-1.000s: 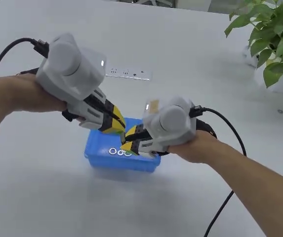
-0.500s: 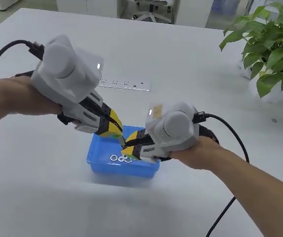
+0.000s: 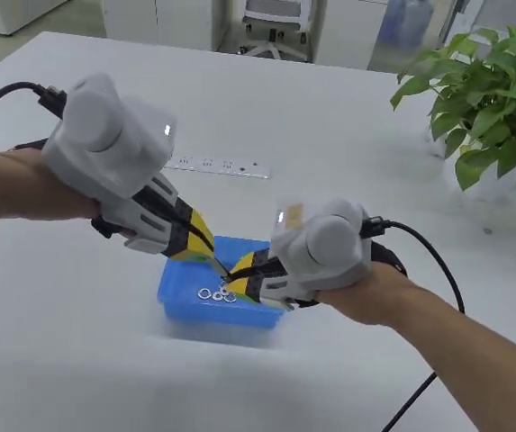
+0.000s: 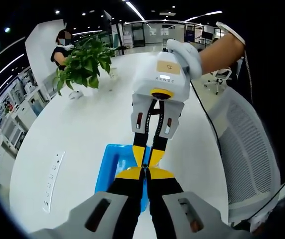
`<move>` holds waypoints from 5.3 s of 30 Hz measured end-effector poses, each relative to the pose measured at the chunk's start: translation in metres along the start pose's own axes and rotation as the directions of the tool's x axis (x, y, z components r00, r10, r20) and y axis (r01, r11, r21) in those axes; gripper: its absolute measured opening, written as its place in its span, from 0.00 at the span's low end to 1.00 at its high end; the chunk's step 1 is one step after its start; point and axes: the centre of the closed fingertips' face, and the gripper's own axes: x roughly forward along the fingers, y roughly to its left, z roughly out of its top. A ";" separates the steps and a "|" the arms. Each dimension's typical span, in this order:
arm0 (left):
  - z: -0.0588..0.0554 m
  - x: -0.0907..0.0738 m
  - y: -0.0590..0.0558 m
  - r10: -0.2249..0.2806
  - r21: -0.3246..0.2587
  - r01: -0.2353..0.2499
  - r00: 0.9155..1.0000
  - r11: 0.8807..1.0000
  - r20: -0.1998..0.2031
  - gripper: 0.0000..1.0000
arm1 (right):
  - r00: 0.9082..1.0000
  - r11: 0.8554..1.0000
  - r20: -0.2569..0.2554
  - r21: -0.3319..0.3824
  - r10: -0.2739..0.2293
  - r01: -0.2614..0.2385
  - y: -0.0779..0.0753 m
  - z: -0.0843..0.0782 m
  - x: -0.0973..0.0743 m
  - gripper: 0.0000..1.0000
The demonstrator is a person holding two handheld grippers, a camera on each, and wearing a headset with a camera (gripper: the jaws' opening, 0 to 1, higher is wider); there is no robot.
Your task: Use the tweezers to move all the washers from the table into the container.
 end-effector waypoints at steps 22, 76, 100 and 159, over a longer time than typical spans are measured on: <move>-0.044 0.017 -0.041 -0.032 0.014 0.034 0.991 0.999 -0.127 0.05 | 0.996 0.997 -0.078 -0.062 0.043 -0.048 0.041 -0.010 -0.006 0.05; -0.120 0.085 -0.096 -0.102 0.004 0.107 0.962 0.994 -0.252 0.07 | 0.968 0.984 -0.183 -0.011 0.171 -0.176 0.109 -0.071 0.034 0.08; -0.128 0.091 -0.100 -0.112 -0.007 0.114 0.957 0.993 -0.266 0.07 | 0.961 0.982 -0.204 -0.004 0.185 -0.190 0.114 -0.076 0.034 0.13; -0.082 -0.020 -0.060 0.224 -0.321 -0.179 0.968 0.930 0.110 0.99 | 0.986 0.928 0.016 0.340 -0.169 0.153 0.048 -0.076 -0.094 1.00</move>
